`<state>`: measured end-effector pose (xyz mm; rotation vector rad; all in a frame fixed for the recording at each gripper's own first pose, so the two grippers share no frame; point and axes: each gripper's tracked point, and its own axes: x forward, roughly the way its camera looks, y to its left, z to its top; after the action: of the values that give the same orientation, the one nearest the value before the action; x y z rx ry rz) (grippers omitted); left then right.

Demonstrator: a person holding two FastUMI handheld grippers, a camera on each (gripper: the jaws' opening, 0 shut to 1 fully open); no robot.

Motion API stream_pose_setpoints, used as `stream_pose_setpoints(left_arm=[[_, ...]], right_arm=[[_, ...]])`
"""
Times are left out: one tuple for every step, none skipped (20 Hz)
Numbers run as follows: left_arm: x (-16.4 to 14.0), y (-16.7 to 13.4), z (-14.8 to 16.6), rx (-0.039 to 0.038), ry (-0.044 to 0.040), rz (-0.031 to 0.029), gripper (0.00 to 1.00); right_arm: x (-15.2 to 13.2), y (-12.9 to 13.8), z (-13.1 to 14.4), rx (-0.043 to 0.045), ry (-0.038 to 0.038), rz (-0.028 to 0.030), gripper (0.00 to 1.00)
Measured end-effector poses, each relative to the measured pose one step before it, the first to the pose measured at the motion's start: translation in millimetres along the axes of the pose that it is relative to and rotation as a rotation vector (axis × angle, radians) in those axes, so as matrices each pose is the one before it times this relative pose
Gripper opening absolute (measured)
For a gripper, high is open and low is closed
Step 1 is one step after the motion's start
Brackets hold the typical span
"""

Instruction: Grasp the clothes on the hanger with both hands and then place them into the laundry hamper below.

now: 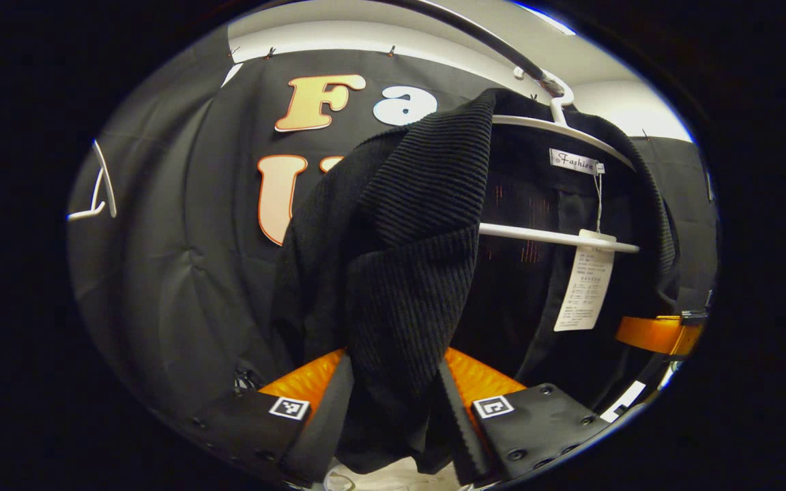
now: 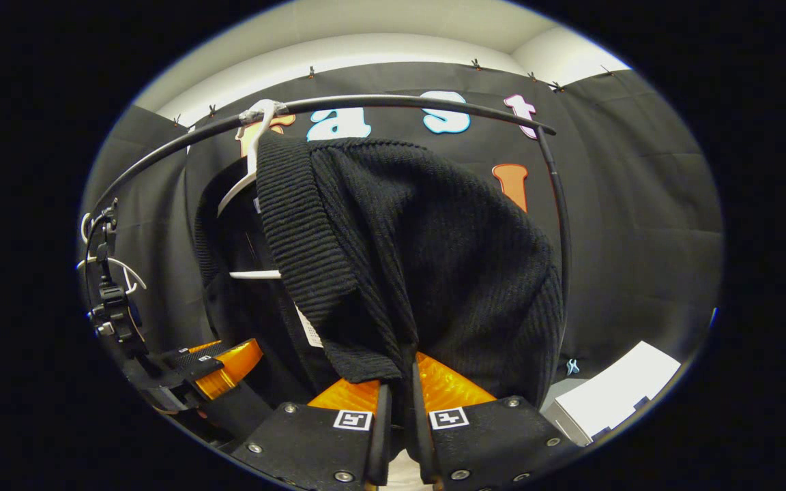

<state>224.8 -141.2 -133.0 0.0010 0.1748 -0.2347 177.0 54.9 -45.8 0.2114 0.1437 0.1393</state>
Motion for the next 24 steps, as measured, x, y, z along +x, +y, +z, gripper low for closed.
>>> stream_pose_setpoints(left_arm=[[-0.43, -0.02, 0.19, 0.00066, -0.00144, 0.00117, 0.60], [-1.52, -2.90, 1.27, 0.00537, 0.00182, -0.01185, 0.50], [-1.90, -1.94, -0.70, 0.01564, 0.00301, -0.00916, 0.40], [-1.85, -5.66, -0.59, 0.01436, 0.01243, -0.02487, 0.30], [-4.18, -0.11, -1.57, 0.02852, 0.01366, -0.00966, 0.36], [-0.79, 7.01, 0.28, 0.00902, 0.00340, 0.01414, 0.23], [0.67, -4.73, -0.66, -0.00598, 0.00293, -0.00878, 0.11], [-3.38, 0.96, -1.38, -0.00835, 0.01147, 0.00836, 0.12], [-2.89, 3.62, 1.14, -0.00728, 0.00322, 0.00616, 0.07], [-3.28, 4.71, 2.86, -0.01310, -0.00621, 0.00887, 0.07], [-5.93, 7.30, 1.53, -0.01319, -0.00207, 0.00694, 0.07], [-5.55, 6.32, 2.32, -0.01133, 0.00105, 0.00749, 0.07], [-5.00, 5.15, 3.96, -0.00820, -0.00419, 0.00853, 0.07], [-3.28, 6.49, 4.88, -0.00181, -0.00872, 0.01089, 0.07], [-3.33, 6.27, 5.70, 0.00054, -0.01075, 0.01202, 0.07], [-2.75, 6.17, 5.57, 0.00046, -0.00885, 0.00922, 0.07], [-3.29, 6.32, 4.77, -0.00017, -0.00756, 0.00911, 0.07], [-2.60, 5.56, 5.26, -0.00164, -0.00627, 0.00992, 0.07], [-2.94, 6.90, 3.96, -0.00067, -0.00427, 0.01380, 0.07], [-3.05, 5.86, 4.79, -0.00230, -0.00318, 0.01196, 0.07], [-2.36, 4.02, 5.99, -0.00611, -0.00768, 0.00575, 0.07], [-2.09, 6.13, 9.67, -0.00365, -0.01659, 0.00970, 0.07], [0.59, 5.28, 5.06, 0.00465, -0.01357, 0.00998, 0.07], [0.19, 5.20, 6.04, 0.00753, -0.01111, 0.00972, 0.07]], right_arm=[[-4.79, -0.46, 0.64, 0.00398, -0.00093, -0.00192, 0.16], [-4.54, 2.20, 0.74, 0.00408, 0.00073, 0.00038, 0.08], [-5.53, 0.19, 0.98, 0.00396, 0.00117, -0.00031, 0.08], [-5.06, 0.00, 1.07, 0.00107, -0.00174, 0.00109, 0.09], [-5.91, -0.90, 2.95, -0.00097, -0.00243, -0.00630, 0.16], [-4.04, -0.52, 1.54, 0.00024, -0.00277, -0.00129, 0.10], [-6.59, -0.08, 1.11, -0.00046, -0.00191, 0.00148, 0.10], [-6.16, 0.28, 0.36, -0.00199, 0.00006, 0.00015, 0.08], [-5.76, 0.46, 2.24, -0.00184, -0.00369, -0.00102, 0.07], [-5.92, -2.12, 3.96, -0.00474, -0.00475, -0.00365, 0.06], [-5.50, -2.76, 4.45, -0.00705, -0.00377, -0.00312, 0.05], [-4.36, -1.83, 3.89, -0.00494, -0.00347, -0.00320, 0.05], [-5.55, -1.71, 3.78, -0.00192, -0.00522, -0.00278, 0.04], [-4.98, -2.39, 3.37, -0.00187, -0.00622, -0.00446, 0.03], [-4.85, -4.24, 4.94, -0.00274, -0.00585, -0.00580, 0.03], [-4.68, -5.63, 5.45, -0.00169, -0.00647, -0.00925, 0.02], [-4.13, -4.04, 6.61, 0.00016, -0.01003, -0.00852, 0.02], [-4.07, -6.67, 8.04, 0.00102, -0.01571, -0.00989, 0.10], [-3.16, -4.66, 8.28, -0.00090, -0.01347, -0.00615, 0.00], [-2.03, -3.06, 6.75, -0.00303, -0.00877, -0.00384, 0.01], [-2.60, -3.39, 6.79, -0.00605, -0.00639, -0.00250, 0.01], [-2.43, -4.64, 6.72, -0.00738, -0.01079, -0.00456, 0.00], [-0.74, -5.18, 7.14, -0.00679, -0.01284, -0.00529, 0.00], [0.21, -5.34, 5.88, -0.00338, -0.01087, -0.00955, 0.00]])
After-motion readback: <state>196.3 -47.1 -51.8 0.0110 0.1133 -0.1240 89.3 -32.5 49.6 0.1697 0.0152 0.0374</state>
